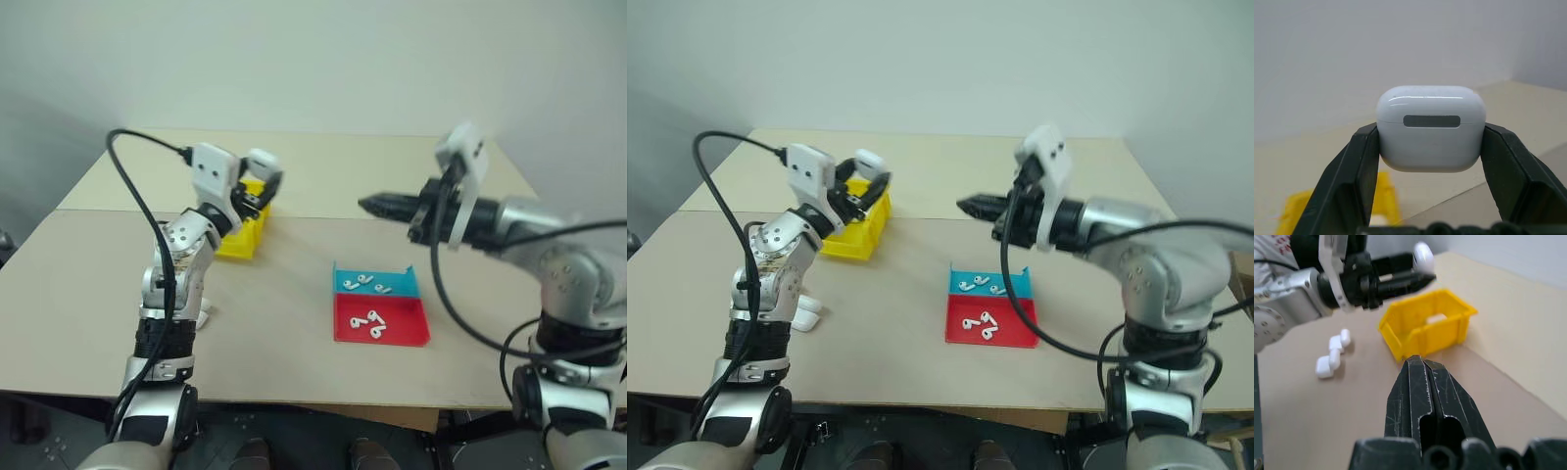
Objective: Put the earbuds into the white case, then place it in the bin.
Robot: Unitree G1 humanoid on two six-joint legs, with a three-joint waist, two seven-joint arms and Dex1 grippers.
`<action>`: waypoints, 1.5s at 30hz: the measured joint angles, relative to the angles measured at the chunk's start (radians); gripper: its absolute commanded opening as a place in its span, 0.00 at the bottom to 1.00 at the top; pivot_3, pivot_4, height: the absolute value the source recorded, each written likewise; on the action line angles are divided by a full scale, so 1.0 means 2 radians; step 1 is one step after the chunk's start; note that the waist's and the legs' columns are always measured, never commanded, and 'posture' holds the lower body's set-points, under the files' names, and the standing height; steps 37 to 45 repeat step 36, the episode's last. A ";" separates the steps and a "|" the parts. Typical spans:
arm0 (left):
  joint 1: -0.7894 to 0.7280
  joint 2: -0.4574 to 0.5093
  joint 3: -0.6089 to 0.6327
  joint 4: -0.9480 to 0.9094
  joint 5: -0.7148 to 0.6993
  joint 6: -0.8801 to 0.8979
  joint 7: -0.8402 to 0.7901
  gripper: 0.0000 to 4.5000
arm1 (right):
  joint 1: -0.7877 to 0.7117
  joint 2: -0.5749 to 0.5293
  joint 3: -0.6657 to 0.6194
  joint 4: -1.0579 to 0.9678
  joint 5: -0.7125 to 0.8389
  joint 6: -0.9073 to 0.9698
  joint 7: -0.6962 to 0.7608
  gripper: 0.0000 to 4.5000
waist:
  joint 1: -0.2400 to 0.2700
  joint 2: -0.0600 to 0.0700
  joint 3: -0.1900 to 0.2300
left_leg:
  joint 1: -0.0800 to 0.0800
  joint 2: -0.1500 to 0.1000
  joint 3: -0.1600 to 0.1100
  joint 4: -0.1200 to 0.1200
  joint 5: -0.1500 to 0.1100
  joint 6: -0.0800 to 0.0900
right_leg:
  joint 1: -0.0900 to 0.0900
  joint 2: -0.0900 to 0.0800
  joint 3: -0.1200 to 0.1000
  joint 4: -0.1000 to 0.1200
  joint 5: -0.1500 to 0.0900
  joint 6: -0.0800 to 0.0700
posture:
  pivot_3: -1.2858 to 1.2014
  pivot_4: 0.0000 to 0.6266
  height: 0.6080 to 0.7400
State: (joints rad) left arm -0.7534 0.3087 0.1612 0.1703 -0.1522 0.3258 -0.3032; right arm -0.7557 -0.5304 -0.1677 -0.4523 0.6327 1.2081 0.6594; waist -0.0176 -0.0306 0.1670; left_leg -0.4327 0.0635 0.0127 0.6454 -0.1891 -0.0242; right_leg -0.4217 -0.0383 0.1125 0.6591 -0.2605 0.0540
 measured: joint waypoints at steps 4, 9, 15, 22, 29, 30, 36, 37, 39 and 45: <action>-0.044 -0.003 0.009 0.095 0.017 0.010 0.064 0.62 | 0.000 0.005 0.003 -0.020 0.008 0.000 -0.028 0.00 | 0.001 0.000 0.000 | 0.000 0.000 0.000 0.000 0.000 0.000 | 0.000 0.000 -0.001 -0.001 0.000 0.000 | 0.52 0.24 1.00; -0.100 -0.001 -0.006 0.222 0.041 -0.010 0.080 0.78 | 0.000 0.005 0.010 -0.024 0.012 0.000 -0.041 0.00 | 0.002 0.000 0.000 | -0.001 0.000 -0.001 0.000 0.000 0.000 | 0.000 0.000 -0.001 -0.002 0.000 0.000 | 0.52 0.24 1.00; -0.126 0.000 -0.019 0.310 0.056 -0.062 0.080 0.99 | 0.002 -0.005 0.010 -0.025 0.026 0.000 -0.049 0.00 | 0.000 0.000 0.000 | -0.002 0.000 -0.001 0.000 0.000 0.000 | -0.001 0.000 -0.002 -0.001 0.000 0.000 | 0.52 0.24 1.00; -0.083 0.026 0.010 0.209 0.007 -0.107 0.019 0.99 | 0.051 -0.007 0.007 -0.041 0.027 -0.034 -0.051 0.00 | -0.002 0.000 0.000 | -0.002 0.000 -0.001 -0.001 0.000 -0.001 | -0.001 0.000 -0.002 -0.001 0.000 0.000 | 0.52 0.24 1.00; 0.066 0.173 -0.007 -0.051 -0.113 0.040 -0.221 0.99 | 0.175 -0.027 0.008 -0.060 -0.017 -0.171 -0.024 0.00 | -0.007 0.000 0.000 | -0.002 0.000 -0.001 -0.001 0.001 -0.001 | 0.000 0.000 -0.002 -0.001 0.000 0.000 | 0.52 0.24 1.00; 0.093 0.203 -0.005 -0.093 -0.138 0.063 -0.259 0.99 | 0.197 -0.035 0.002 -0.059 -0.020 -0.187 -0.014 0.00 | -0.009 0.000 0.000 | -0.001 0.000 -0.001 -0.001 0.001 -0.001 | 0.000 0.000 -0.002 -0.001 0.000 0.000 | 0.52 0.24 1.00; 0.185 0.298 0.032 -0.228 -0.233 0.133 -0.367 0.99 | 0.250 -0.084 -0.028 -0.050 -0.020 -0.239 0.039 0.00 | -0.011 0.000 0.000 | 0.002 0.001 -0.001 -0.001 0.001 -0.001 | 0.002 0.000 -0.002 -0.001 0.000 0.000 | 0.52 0.24 1.00; 0.185 0.298 0.032 -0.228 -0.233 0.133 -0.367 0.99 | 0.250 -0.084 -0.028 -0.050 -0.020 -0.239 0.039 0.00 | -0.011 0.000 0.000 | 0.002 0.001 -0.001 -0.001 0.001 -0.001 | 0.002 0.000 -0.002 -0.001 0.000 0.000 | 0.52 0.24 1.00; 0.185 0.298 0.032 -0.228 -0.233 0.133 -0.367 0.99 | 0.250 -0.084 -0.028 -0.050 -0.020 -0.239 0.039 0.00 | -0.011 0.000 0.000 | 0.002 0.001 -0.001 -0.001 0.001 -0.001 | 0.002 0.000 -0.002 -0.001 0.000 0.000 | 0.52 0.24 1.00; 0.185 0.298 0.032 -0.228 -0.233 0.133 -0.367 0.99 | 0.250 -0.084 -0.028 -0.050 -0.020 -0.239 0.039 0.00 | -0.011 0.000 0.000 | 0.002 0.001 -0.001 -0.001 0.001 -0.001 | 0.002 0.000 -0.002 -0.001 0.000 0.000 | 0.52 0.24 1.00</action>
